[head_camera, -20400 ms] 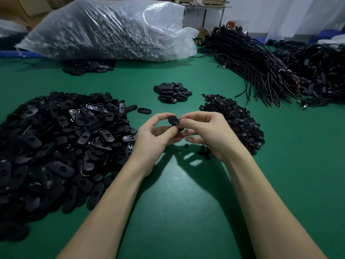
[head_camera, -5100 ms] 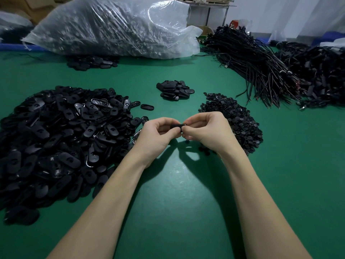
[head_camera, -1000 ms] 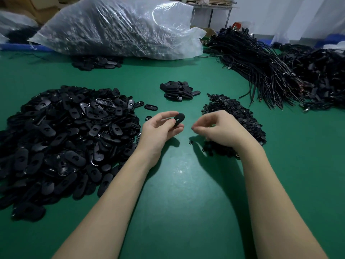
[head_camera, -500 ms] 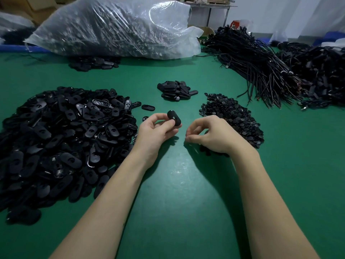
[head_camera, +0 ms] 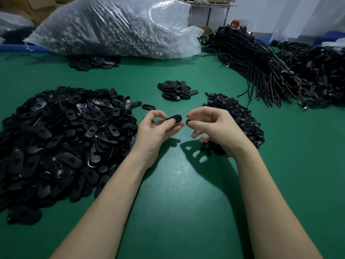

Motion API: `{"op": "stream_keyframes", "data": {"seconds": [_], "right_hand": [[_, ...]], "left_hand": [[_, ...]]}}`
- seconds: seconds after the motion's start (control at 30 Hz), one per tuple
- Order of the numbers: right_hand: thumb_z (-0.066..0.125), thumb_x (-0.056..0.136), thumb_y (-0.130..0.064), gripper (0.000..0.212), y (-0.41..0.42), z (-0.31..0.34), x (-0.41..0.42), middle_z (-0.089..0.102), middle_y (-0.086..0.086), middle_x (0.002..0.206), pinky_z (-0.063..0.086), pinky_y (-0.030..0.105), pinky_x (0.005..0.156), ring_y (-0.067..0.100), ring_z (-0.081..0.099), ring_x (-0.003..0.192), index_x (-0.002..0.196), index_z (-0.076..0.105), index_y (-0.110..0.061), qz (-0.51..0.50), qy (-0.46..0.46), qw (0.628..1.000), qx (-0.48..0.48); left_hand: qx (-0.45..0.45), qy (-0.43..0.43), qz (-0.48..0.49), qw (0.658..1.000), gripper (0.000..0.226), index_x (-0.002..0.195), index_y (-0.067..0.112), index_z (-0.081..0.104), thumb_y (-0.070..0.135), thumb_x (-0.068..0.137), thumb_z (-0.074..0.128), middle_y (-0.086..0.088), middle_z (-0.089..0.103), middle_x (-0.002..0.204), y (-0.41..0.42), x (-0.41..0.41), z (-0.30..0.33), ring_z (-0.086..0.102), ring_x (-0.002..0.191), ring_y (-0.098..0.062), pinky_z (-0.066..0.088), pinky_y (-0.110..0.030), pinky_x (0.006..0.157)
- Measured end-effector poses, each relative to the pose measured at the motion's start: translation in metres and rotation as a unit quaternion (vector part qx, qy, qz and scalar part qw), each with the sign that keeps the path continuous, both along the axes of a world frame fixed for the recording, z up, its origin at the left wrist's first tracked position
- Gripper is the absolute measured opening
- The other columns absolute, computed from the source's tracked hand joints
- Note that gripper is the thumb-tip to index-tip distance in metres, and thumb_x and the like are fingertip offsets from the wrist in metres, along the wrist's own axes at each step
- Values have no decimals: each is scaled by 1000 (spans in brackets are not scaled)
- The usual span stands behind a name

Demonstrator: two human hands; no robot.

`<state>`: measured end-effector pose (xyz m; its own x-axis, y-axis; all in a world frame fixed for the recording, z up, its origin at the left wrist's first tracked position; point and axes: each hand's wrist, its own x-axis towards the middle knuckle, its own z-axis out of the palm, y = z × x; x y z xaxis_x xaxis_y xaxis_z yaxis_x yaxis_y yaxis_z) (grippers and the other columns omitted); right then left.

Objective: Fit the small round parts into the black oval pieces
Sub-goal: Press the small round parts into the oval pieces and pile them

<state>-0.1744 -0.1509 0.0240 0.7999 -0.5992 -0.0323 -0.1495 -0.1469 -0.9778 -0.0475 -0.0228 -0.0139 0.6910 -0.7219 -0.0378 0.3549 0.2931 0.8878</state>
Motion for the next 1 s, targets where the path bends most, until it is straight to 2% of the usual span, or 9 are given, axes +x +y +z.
{"op": "stream_keyframes", "data": {"seconds": [0.1, 0.23, 0.33, 0.43, 0.5, 0.6, 0.67, 0.8, 1.0], "right_hand": [[77, 89, -9, 9, 2, 2, -1, 79, 2, 89, 53, 19, 56, 12, 73, 69, 96, 77, -14, 21, 4, 999, 31], [78, 89, -8, 8, 8, 1, 4, 80, 9, 94, 57, 22, 62, 18, 77, 79, 94, 74, -12, 13, -17, 996, 82], [74, 93, -8, 5, 12, -1, 9, 80, 10, 95, 59, 24, 66, 21, 78, 83, 96, 71, -10, -11, -53, 993, 100], [72, 93, -7, 4, 12, -2, 10, 80, 10, 96, 60, 24, 70, 20, 78, 84, 96, 72, -9, -19, -67, 992, 103], [74, 92, -6, 3, 10, -2, 10, 79, 8, 91, 60, 24, 70, 17, 77, 81, 94, 75, -9, -30, -68, 992, 106], [77, 90, -10, 2, 8, -1, 9, 76, 0, 80, 57, 20, 63, 10, 71, 69, 92, 78, -11, -54, -56, 992, 102], [78, 89, -12, 3, 7, 1, 7, 76, -1, 80, 54, 18, 60, 8, 68, 66, 92, 79, -12, -57, -42, 993, 94], [79, 89, -14, 3, 9, 7, 6, 79, 1, 84, 52, 17, 56, 6, 66, 64, 92, 79, -14, -57, -19, 996, 60], [80, 85, -8, 3, 16, 11, 11, 75, -1, 72, 54, 19, 56, 9, 68, 61, 87, 78, -9, -79, 5, 997, 25]], "left_hand": [[42, -53, 17, 998, 20, 87, 17, 55, 5, 91, 71, -6, 72, 87, -1, 1, -2, 68, 92, -22, 53, -27, 80], [58, -85, 4, 995, 16, 93, 23, 66, 9, 89, 73, 1, 72, 83, 0, 2, -3, 62, 81, -14, 50, -28, 81], [39, -63, -10, 997, 17, 93, 17, 61, 3, 91, 70, -2, 75, 86, 0, 2, -3, 70, 83, -17, 55, -25, 79], [25, -57, -10, 998, 24, 108, 11, 63, -3, 90, 68, -10, 73, 92, 1, 1, -2, 74, 88, -23, 58, -26, 81], [17, -46, -2, 999, 23, 110, 10, 68, -3, 91, 68, -9, 72, 89, 1, 1, -2, 74, 91, -23, 58, -27, 83], [27, -46, 14, 998, 14, 100, 17, 74, 7, 95, 66, -4, 77, 92, -2, -1, -2, 73, 95, -17, 56, -23, 83], [39, -58, 18, 997, 16, 101, 23, 76, 13, 97, 64, -1, 78, 99, -3, -1, -3, 73, 96, -11, 54, -18, 79], [54, -75, 18, 996, 18, 104, 26, 75, 18, 101, 59, 2, 78, 105, -3, 0, -4, 69, 98, -10, 50, -17, 75], [14, -29, 7, 999, 22, 109, 13, 73, 7, 103, 53, -9, 77, 106, -3, 3, -5, 73, 101, -15, 55, -19, 82]]}}
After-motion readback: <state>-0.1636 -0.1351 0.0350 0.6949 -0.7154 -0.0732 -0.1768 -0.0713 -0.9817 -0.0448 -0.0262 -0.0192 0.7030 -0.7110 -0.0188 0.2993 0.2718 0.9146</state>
